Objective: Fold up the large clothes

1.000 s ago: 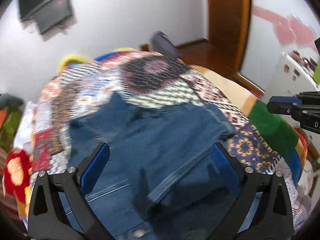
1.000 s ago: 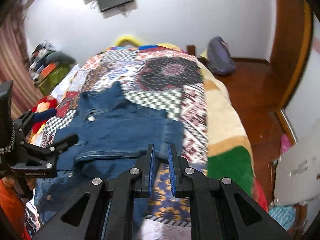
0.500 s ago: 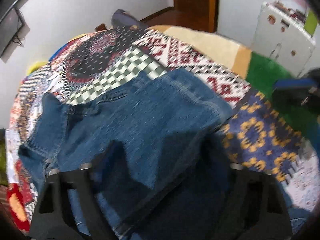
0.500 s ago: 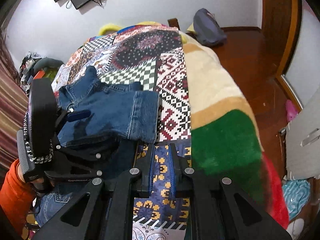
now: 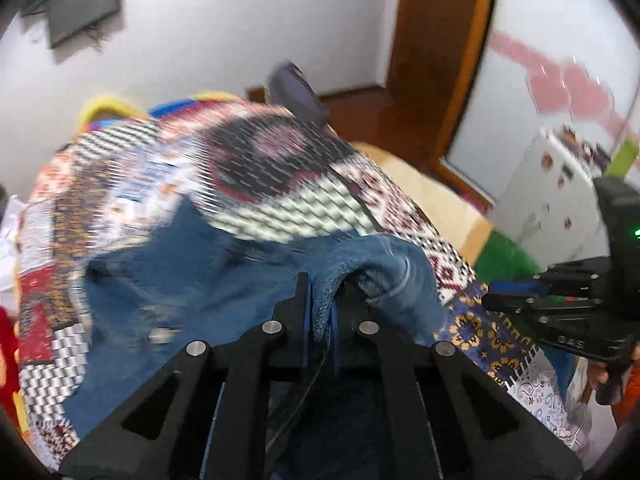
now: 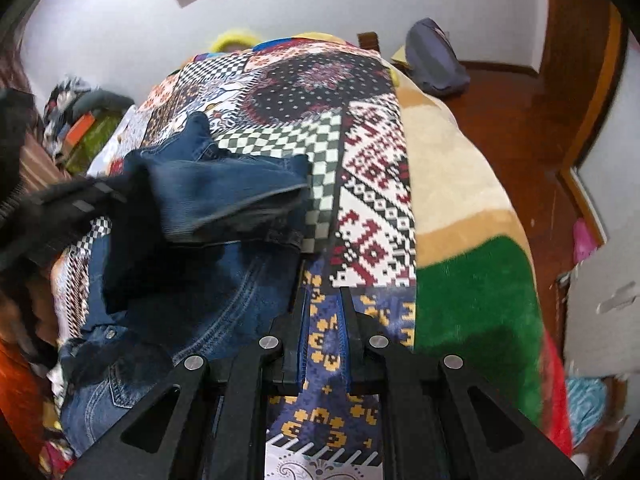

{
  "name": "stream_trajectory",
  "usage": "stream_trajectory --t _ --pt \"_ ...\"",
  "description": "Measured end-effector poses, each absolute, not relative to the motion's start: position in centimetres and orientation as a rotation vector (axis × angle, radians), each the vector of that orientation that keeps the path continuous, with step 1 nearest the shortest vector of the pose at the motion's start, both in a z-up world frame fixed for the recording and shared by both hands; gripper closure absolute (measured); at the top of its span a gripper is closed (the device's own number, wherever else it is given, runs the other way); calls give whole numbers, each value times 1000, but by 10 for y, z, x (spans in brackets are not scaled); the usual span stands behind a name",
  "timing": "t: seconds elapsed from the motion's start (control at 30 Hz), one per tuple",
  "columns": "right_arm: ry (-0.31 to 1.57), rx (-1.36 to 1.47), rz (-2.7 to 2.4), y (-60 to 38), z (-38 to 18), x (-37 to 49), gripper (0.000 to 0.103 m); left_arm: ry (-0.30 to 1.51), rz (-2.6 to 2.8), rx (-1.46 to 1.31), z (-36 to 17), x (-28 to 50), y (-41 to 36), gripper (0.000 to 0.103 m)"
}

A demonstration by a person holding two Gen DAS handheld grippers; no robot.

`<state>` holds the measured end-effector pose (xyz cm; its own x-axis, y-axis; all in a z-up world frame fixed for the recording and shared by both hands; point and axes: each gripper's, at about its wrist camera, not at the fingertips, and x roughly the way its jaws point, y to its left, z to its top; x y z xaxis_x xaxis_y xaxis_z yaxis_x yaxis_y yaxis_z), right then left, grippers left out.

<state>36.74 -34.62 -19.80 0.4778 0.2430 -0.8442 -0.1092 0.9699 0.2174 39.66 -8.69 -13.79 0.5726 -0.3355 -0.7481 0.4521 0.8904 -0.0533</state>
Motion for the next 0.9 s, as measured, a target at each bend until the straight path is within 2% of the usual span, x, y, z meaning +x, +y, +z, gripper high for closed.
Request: stream_trajectory --t 0.17,0.33,0.5,0.57,0.67,0.9 --pt "1018 75 256 -318 -180 376 94 775 -359 110 -113 383 -24 95" --pt "1020 34 329 -282 -178 388 94 778 -258 65 -122 371 34 95" --pt "1173 -157 260 -247 -237 414 94 822 -161 -21 -150 356 93 95" --pt "1161 -210 247 -245 -252 413 94 838 -128 -47 -163 350 113 95" --pt "1101 -251 246 -248 -251 404 94 879 -99 -83 -185 342 136 95" --pt "1098 -354 189 -249 -250 393 90 979 -61 -185 -239 316 168 95"
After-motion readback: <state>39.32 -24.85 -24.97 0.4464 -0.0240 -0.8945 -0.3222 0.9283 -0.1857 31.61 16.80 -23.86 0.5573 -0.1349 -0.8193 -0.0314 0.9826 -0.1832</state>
